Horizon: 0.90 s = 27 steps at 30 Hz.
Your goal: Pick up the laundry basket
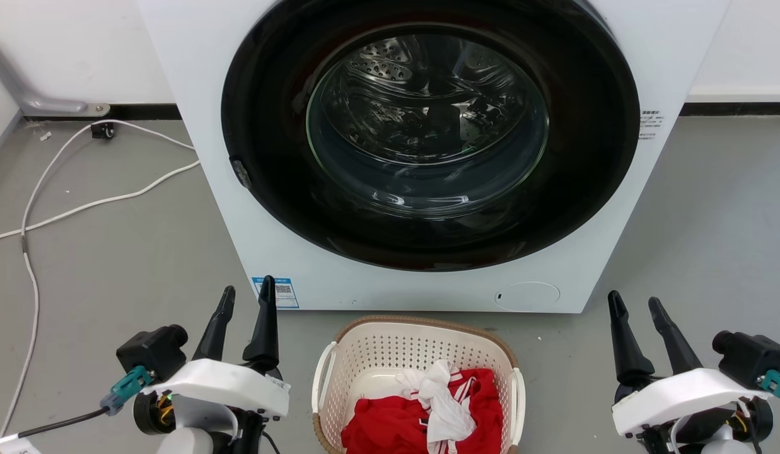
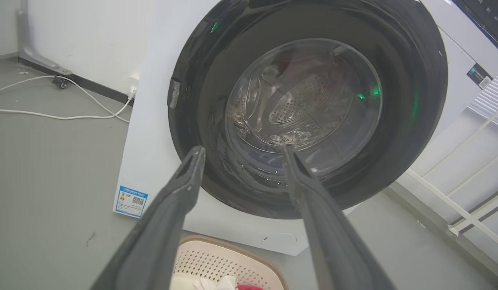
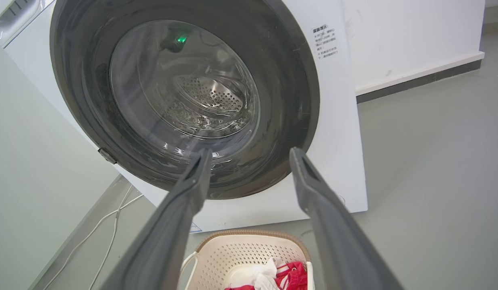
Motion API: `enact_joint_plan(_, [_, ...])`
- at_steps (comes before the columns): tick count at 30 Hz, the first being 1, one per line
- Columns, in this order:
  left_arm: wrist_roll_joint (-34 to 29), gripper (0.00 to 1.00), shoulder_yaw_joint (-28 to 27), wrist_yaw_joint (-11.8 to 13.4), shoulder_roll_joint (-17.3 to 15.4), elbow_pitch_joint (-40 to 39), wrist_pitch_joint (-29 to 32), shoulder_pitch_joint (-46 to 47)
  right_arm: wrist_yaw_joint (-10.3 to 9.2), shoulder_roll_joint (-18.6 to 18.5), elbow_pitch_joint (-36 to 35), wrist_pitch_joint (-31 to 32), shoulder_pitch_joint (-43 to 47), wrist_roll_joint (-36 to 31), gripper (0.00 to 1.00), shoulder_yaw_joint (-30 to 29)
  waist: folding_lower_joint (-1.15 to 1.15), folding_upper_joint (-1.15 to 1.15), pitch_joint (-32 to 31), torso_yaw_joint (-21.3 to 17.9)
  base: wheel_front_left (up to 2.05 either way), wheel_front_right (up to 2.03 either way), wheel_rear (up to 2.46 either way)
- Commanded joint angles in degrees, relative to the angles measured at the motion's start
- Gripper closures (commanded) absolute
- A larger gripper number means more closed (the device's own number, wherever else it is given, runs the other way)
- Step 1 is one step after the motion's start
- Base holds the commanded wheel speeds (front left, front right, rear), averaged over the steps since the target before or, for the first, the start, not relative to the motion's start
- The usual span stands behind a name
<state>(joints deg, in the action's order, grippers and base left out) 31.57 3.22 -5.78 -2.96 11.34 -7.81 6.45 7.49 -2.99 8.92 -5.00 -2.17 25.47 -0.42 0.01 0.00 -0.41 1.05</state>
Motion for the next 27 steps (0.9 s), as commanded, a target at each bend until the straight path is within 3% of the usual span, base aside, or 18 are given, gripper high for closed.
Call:
enact_joint_plan(1, [-2.15,0.00,0.41,0.18,-0.36,-0.43,-0.67,1.50,0.00,0.02,-0.97,-0.20,0.07,-2.42,0.00,0.21,0.00,0.00,0.00,0.04,0.00,0.00,0.00])
enact_joint_plan(27, [-15.81,0.00,1.63,1.48,-0.51,1.70,-4.09,2.70,0.00,0.10,-1.83,-0.83,1.01,-15.33,0.00,0.85,-0.01,0.00,0.02,0.53,0.00,0.00,0.00])
